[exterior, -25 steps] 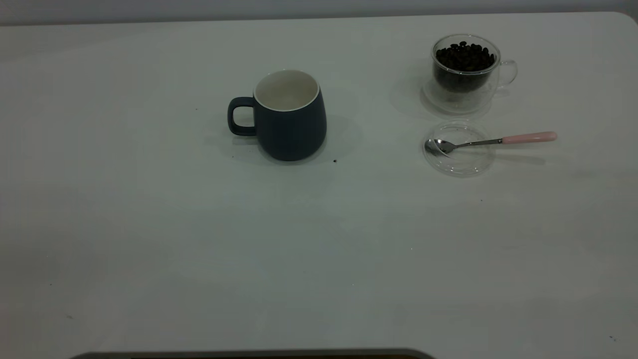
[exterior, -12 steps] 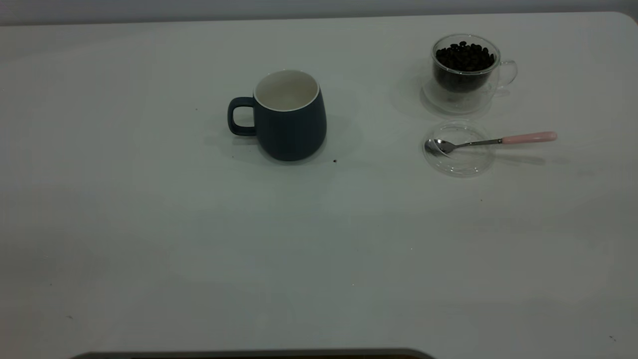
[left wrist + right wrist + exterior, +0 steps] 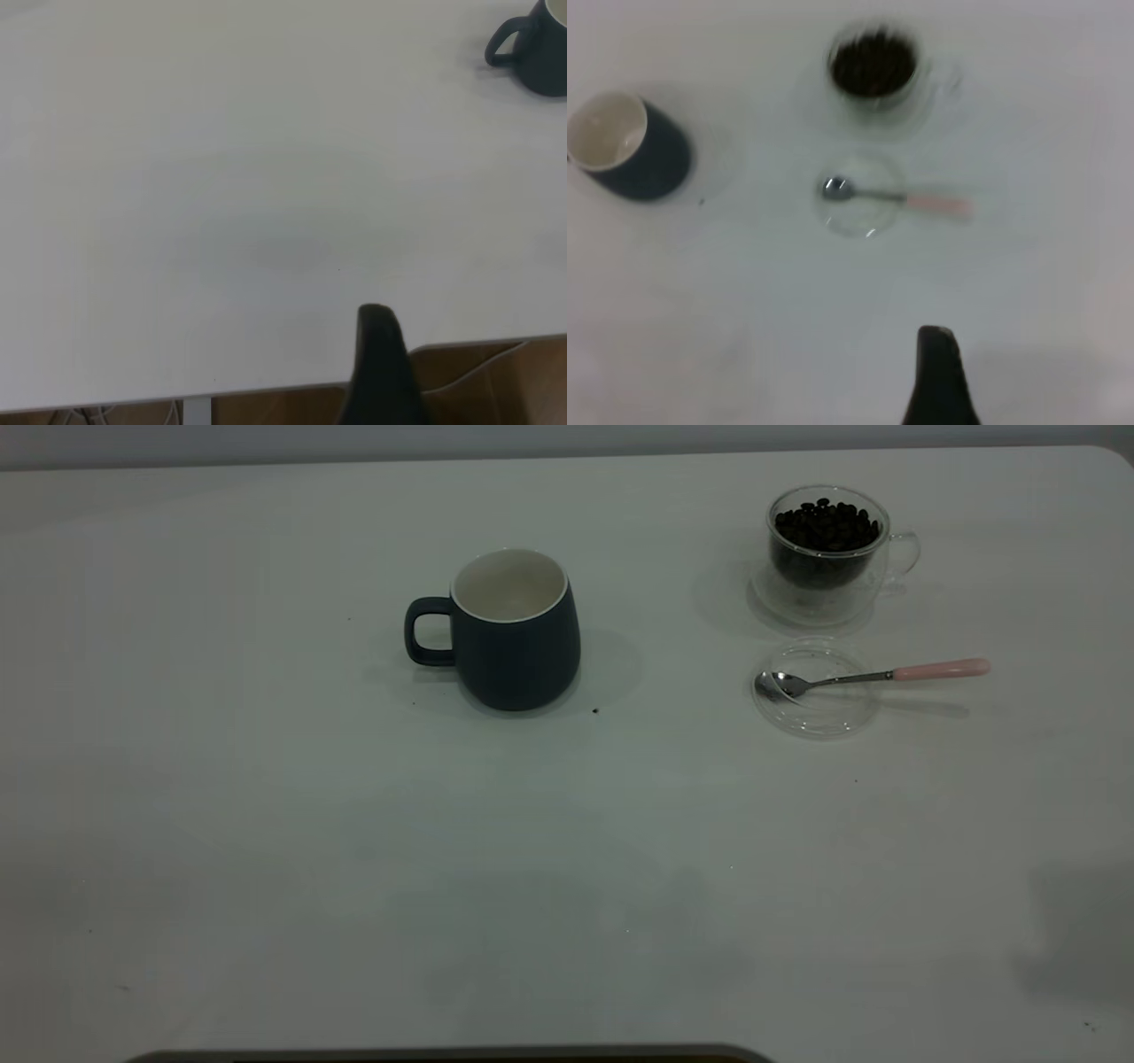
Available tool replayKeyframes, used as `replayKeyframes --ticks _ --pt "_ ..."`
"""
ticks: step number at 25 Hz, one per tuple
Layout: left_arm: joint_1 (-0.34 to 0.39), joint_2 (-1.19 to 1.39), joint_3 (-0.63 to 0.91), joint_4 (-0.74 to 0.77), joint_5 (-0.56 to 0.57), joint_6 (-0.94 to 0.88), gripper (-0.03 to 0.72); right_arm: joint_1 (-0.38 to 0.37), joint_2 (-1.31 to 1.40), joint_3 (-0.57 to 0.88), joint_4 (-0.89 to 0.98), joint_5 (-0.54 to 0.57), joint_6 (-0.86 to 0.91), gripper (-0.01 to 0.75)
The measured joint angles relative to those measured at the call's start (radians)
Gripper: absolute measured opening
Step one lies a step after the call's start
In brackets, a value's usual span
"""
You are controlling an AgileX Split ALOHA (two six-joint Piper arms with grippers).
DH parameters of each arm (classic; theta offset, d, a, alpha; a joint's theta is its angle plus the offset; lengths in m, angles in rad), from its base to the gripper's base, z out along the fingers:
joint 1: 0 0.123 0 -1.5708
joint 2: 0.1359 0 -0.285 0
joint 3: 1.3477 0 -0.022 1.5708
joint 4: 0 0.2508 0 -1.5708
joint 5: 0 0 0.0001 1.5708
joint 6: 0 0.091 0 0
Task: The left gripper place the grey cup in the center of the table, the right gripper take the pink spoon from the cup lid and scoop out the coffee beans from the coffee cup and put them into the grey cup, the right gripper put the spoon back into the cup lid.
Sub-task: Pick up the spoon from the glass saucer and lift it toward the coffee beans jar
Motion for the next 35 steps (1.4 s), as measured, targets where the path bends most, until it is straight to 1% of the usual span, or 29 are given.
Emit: replayKeyframes --ticks 5,7,10,15,18,23,30,35 --pt "0.0 0.0 0.0 0.0 0.0 -0.002 0.586 -0.002 0.292 -0.101 0.106 -0.04 -0.06 0.591" --pt "0.0 0.0 0.0 0.0 0.0 -0.003 0.586 -0.021 0.399 -0.134 0.138 -0.045 -0.066 0.594" --pt "0.0 0.0 0.0 0.0 0.0 -0.003 0.586 -0.081 0.552 -0.161 0.244 -0.05 -0.13 0.617" --pt "0.0 0.0 0.0 0.0 0.0 -0.003 0.586 -0.208 0.727 -0.161 0.504 -0.034 -0.391 0.642" --pt "0.0 0.0 0.0 0.0 0.0 -0.003 0.586 -0.257 0.817 -0.165 0.63 -0.028 -0.534 0.642" --pt "0.0 0.0 0.0 0.0 0.0 -0.003 0.586 -0.29 0.961 -0.17 0.779 -0.027 -0.693 0.642" --pt "0.0 0.0 0.0 0.0 0.0 -0.003 0.586 -0.298 1.159 -0.174 0.947 -0.057 -0.879 0.642" --pt "0.0 0.0 0.0 0.0 0.0 -0.003 0.586 -0.325 1.263 -0.221 1.008 -0.043 -0.97 0.642"
